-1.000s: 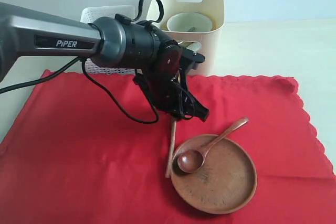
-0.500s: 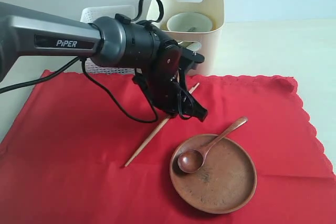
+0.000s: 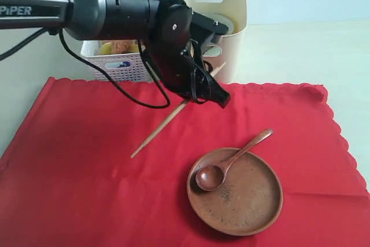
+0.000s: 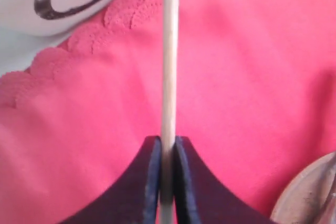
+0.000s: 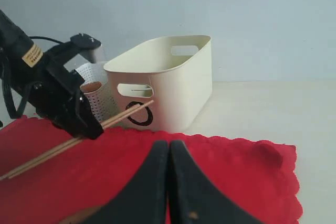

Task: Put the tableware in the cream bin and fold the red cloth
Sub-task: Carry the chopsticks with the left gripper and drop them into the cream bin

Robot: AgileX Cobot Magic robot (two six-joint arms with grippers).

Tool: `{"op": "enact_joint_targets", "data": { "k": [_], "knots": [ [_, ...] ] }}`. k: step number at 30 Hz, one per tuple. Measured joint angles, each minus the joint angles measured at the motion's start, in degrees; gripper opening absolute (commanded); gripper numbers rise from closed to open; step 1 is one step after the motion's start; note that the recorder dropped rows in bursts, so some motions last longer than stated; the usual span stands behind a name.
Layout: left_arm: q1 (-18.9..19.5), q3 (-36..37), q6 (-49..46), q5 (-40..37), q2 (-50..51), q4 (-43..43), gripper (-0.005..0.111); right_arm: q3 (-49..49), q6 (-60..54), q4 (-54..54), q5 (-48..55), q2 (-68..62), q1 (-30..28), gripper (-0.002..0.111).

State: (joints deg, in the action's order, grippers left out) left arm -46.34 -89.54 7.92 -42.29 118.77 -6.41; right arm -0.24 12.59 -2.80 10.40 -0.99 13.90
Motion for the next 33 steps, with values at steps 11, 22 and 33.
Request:
{"op": "enact_joint_targets", "data": {
  "k": [11,22,33],
  "knots": [
    [0.0,-9.48,-5.04,1.32,-3.11,-0.13,0.0,0.0,0.0,0.0,0.0,0.0,0.0,0.0],
    [4.87,-16.35,-6.23,24.5,-0.37,-0.13,0.0,0.0,0.0,0.0,0.0,0.0,0.0,0.0],
    [8.22,-16.35,-6.09,48.3,5.48,-0.13,0.0,0.0,0.0,0.0,0.0,0.0,0.0,0.0]
  ]
}}
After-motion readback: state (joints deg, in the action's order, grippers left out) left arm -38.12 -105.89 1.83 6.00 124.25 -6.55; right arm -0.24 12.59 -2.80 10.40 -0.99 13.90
